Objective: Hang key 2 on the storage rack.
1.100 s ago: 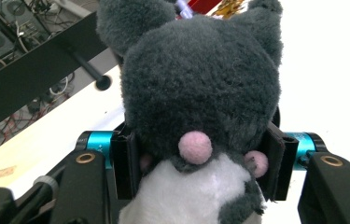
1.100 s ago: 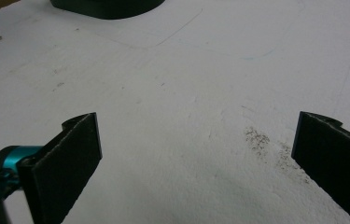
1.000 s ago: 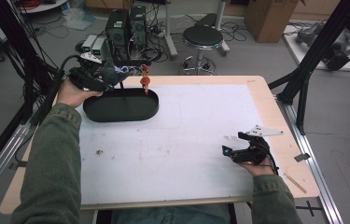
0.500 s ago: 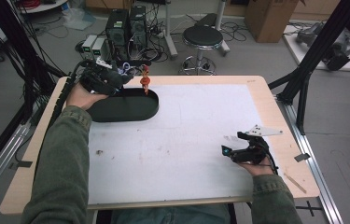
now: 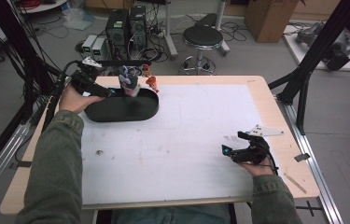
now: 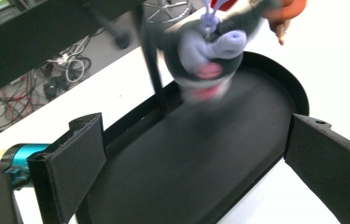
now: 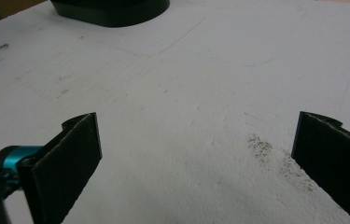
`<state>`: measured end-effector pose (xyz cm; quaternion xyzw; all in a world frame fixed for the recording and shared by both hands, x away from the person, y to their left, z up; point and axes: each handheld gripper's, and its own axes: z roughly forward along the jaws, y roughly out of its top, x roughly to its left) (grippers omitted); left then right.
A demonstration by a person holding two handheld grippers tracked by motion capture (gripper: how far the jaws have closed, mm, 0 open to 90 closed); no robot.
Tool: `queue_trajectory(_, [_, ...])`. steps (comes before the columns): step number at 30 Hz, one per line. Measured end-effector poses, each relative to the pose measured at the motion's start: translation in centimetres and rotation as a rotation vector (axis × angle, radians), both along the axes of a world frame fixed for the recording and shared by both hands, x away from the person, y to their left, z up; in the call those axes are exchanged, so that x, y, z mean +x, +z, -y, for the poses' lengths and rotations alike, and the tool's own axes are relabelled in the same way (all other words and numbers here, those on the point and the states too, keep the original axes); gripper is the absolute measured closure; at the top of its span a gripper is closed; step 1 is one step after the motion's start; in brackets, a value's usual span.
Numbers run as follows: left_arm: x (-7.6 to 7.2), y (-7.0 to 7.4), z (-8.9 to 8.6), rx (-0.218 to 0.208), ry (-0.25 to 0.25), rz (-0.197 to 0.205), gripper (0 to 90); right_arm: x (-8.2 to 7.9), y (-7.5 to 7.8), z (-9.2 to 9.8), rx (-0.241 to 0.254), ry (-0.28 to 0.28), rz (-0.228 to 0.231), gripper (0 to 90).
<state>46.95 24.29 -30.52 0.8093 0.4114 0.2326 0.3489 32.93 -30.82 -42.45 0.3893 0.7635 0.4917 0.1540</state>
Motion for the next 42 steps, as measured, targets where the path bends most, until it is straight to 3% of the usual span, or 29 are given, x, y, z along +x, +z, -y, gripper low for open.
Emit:
queue_trajectory(4, [-0.7,0.1,-0.8,-0.055,-0.006,-0.006,6.1,0.0,0.1,-0.1,0.006,-0.009,0.004,0.4])
queue_trajectory(7, [-1.1,0.1,-1.1,-0.052,-0.017,-0.019,5.8,0.1,0.1,-0.1,0.007,-0.011,-0.001,0.4])
queue_trajectory(12, [-1.9,0.1,-1.8,-0.101,-0.033,-0.039,5.8,0.1,0.1,0.0,0.003,-0.01,0.008,0.4])
queue_trajectory(16, [-2.4,0.3,-2.2,-0.095,-0.046,-0.048,5.8,0.0,0.2,0.0,0.008,-0.015,0.002,0.4])
queue_trajectory(24, [-3.8,0.3,-2.1,-0.123,-0.079,-0.021,5.8,0.0,0.2,0.1,0.006,-0.019,0.012,0.4])
queue_trajectory(33, [-5.6,-1.5,-3.5,-0.166,-0.054,-0.002,5.8,-0.1,0.1,0.1,0.009,-0.02,0.0,0.4])
queue_trajectory(39, [-6.9,-1.7,-4.3,-0.22,-0.044,0.036,5.8,0.0,0.1,0.1,0.011,-0.023,0.003,0.4])
queue_trajectory(42, [-7.5,-1.7,-4.4,-0.221,-0.044,0.046,5.8,0.0,0.1,0.0,0.012,-0.028,-0.003,0.5])
